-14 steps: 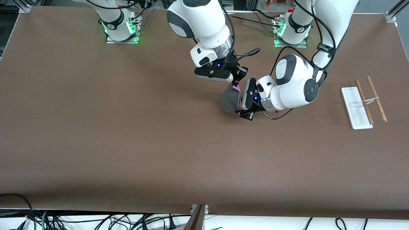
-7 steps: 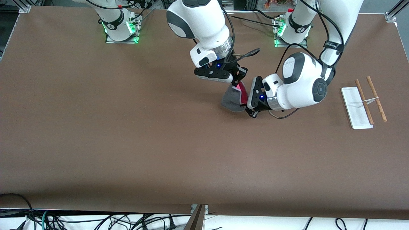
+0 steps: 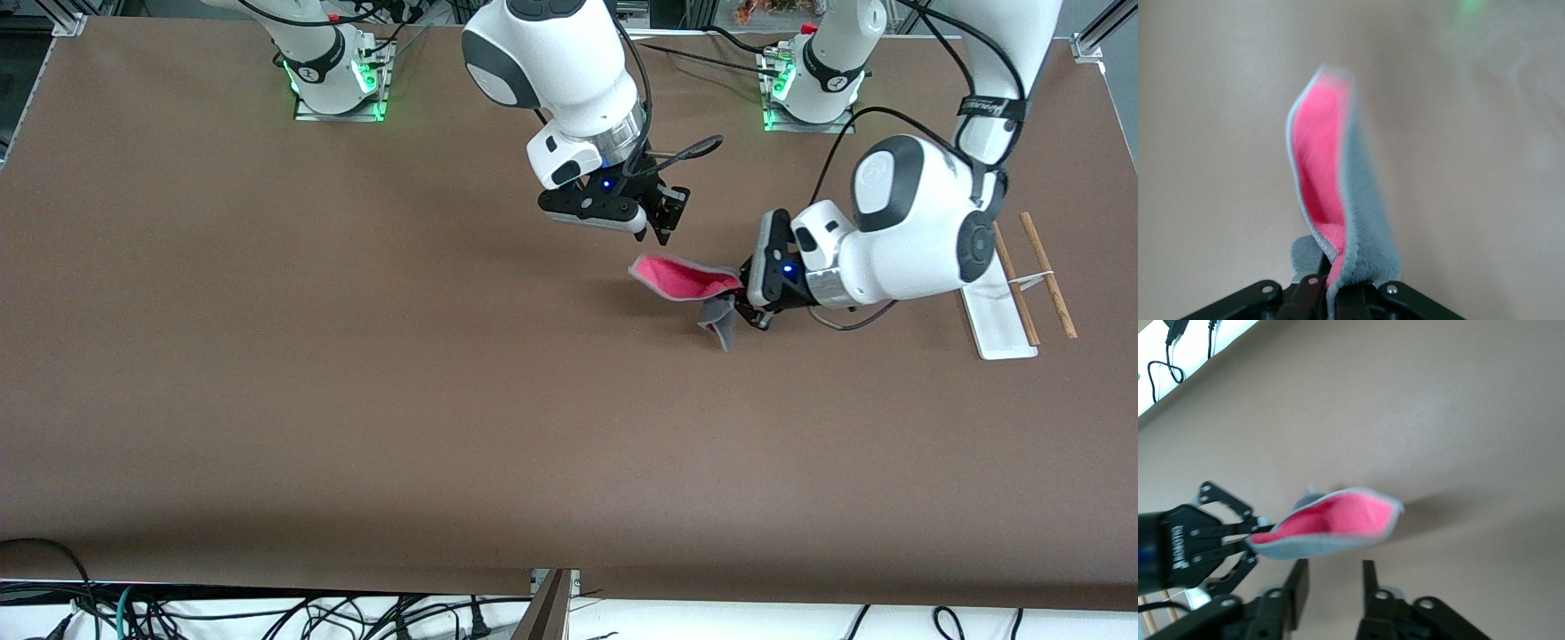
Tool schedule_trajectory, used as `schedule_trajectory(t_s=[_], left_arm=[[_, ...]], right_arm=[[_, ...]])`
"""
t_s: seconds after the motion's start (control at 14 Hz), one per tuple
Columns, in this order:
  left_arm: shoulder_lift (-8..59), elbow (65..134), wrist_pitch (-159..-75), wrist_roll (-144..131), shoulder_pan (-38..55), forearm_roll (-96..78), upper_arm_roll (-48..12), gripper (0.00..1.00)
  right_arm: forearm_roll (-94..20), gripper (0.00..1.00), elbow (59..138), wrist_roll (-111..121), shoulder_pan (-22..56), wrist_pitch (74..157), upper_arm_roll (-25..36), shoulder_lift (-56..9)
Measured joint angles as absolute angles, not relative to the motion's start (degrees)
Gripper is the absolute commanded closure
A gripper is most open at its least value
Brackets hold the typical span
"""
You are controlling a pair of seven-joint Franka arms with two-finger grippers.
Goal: Pass towel and hang on rack
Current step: 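Carry the towel with the left gripper while the right gripper withdraws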
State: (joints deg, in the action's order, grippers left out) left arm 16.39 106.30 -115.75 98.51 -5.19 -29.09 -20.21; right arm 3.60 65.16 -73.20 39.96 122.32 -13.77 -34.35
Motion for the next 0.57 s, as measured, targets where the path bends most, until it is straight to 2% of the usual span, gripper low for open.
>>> schedule_trajectory(t_s=[0.21, 0.57], left_arm=[[14.3, 106.3, -110.4, 99.7, -10.1, -27.2, -20.1, 1.0], [13.1, 106.3, -102.3, 100.9, -22.1, -20.5, -19.7, 1.0]], right_arm=[[3.9, 0.0, 65.1, -68.8, 38.8, 120.1, -13.1, -34.1], [4.0, 0.0, 64.5, -45.2, 30.9, 107.2, -12.5, -32.0]])
